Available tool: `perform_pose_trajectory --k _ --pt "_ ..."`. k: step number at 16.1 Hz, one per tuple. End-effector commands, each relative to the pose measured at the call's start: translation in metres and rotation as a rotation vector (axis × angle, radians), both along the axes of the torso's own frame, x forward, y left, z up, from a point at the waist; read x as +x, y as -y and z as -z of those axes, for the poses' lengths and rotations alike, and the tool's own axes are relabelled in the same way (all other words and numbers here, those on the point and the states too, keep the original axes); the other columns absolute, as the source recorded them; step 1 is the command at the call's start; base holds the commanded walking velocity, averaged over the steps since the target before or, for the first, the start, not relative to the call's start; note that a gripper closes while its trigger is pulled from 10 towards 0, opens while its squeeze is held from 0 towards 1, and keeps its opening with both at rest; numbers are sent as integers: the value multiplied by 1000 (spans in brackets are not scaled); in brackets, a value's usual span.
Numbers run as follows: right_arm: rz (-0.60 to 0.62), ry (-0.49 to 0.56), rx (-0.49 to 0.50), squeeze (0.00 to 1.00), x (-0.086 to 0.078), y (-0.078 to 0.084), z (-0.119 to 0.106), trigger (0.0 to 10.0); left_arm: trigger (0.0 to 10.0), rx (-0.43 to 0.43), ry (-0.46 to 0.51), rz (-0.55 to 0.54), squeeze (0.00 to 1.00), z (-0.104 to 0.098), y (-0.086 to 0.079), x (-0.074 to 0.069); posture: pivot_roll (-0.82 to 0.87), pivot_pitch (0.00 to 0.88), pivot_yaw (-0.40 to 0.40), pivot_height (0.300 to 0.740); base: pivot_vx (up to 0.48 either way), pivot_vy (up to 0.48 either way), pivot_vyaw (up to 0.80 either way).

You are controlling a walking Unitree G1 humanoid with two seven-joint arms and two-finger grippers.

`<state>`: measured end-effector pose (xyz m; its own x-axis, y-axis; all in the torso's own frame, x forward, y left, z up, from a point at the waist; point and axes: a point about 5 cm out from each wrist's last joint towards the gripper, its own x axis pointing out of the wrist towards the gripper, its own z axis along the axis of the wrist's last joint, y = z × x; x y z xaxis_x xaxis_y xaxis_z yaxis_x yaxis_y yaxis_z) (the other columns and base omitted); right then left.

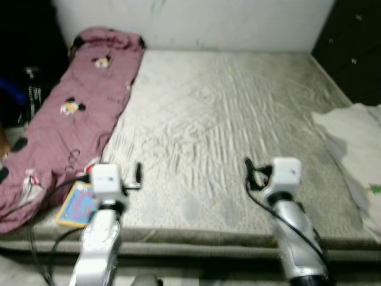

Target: Clean up the room

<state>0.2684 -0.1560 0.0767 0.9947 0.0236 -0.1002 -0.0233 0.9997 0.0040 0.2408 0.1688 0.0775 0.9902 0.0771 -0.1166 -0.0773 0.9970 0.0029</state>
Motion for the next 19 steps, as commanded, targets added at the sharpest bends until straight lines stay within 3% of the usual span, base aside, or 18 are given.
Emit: perform_pose_trajectory --k 1,5,19 --pt "2 0 -12 0 1 3 -1 10000 10000 -18 6 11 0 -2 3 2 15 70 -16 740 0 0 0" --pt "3 -4 -12 0 1 3 -1 10000 10000 -39 5 30 0 -2 6 3 13 70 -16 740 0 72 0" --pt "-12 -38 -13 0 3 2 3 10000 10000 -52 -9 7 0 0 4 5 13 65 -20 740 0 480 0"
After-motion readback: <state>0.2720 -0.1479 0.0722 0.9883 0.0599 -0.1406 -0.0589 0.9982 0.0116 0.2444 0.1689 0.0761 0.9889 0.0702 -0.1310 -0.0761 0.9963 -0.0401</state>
